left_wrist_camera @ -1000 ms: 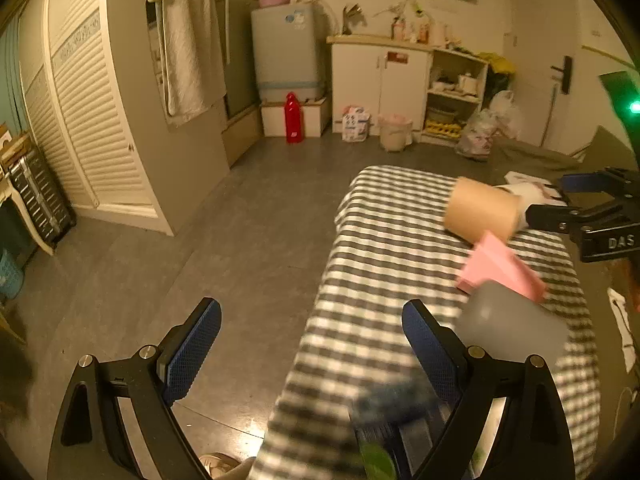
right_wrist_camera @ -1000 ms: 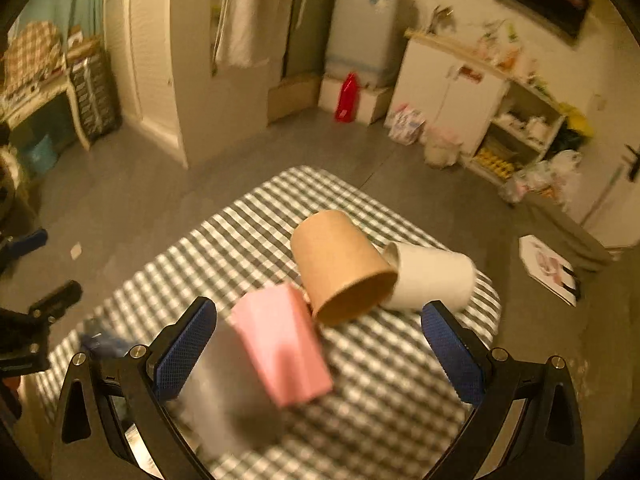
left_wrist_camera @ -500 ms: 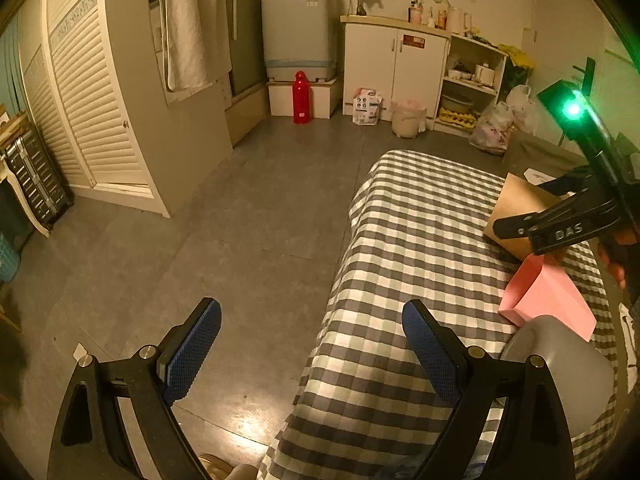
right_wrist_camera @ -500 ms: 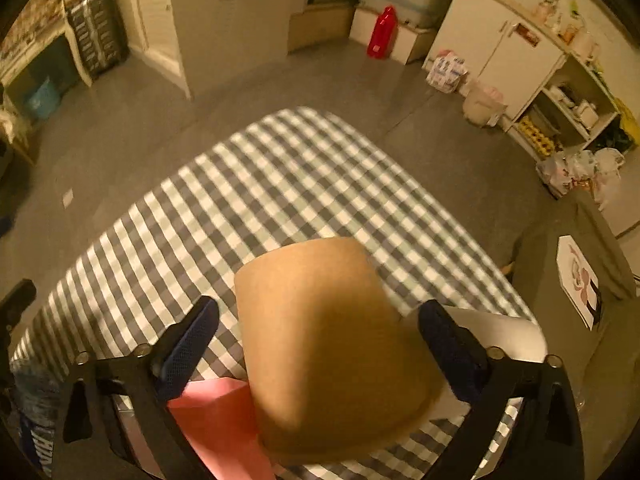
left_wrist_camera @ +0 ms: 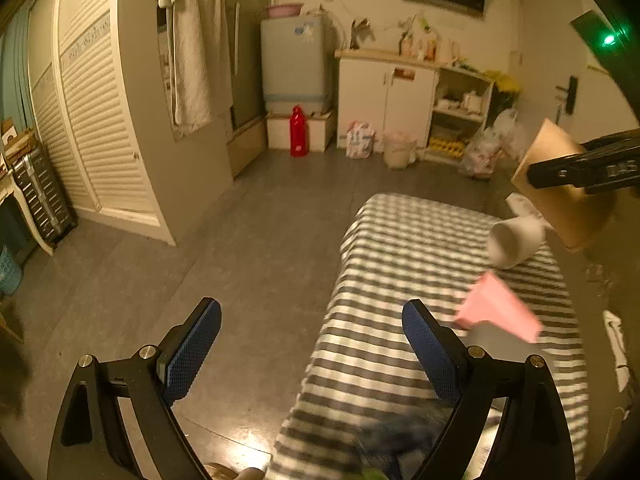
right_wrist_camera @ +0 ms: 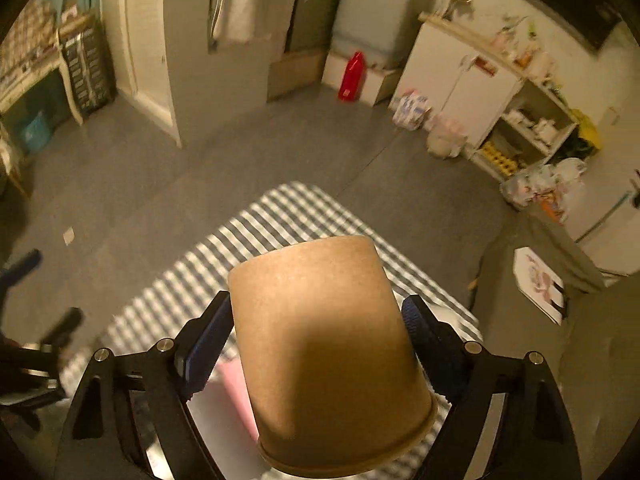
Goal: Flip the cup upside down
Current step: 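Lift the tan cup with the right gripper and carry it toward the table edge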
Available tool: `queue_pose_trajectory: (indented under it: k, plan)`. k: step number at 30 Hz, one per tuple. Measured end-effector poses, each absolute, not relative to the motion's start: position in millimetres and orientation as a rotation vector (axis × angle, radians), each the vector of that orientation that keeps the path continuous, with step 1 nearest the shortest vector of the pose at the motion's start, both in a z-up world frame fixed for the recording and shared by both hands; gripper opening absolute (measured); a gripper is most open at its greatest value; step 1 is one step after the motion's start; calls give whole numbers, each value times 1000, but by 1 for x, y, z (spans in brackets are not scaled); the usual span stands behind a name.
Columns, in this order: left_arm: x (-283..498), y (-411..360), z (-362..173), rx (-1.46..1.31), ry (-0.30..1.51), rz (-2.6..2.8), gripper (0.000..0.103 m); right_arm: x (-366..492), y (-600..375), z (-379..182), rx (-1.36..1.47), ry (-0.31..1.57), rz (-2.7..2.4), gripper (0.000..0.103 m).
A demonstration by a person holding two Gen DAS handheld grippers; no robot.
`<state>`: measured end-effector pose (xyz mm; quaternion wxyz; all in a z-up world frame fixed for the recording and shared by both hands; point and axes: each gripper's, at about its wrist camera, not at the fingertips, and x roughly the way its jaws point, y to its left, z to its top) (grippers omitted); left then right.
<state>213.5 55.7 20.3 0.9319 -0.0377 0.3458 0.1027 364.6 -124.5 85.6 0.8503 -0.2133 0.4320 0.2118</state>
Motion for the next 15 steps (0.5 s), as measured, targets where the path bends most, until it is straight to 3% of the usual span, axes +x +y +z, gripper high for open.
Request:
queue_pose_trajectory:
  k: [7,15]
  plan:
    - [147,46,59,-89,632,152,95,240,-159,128,-307,967,356,85]
    - [86,38,47,-57,652,122,95,131,-192,28,-6,1178,211,85]
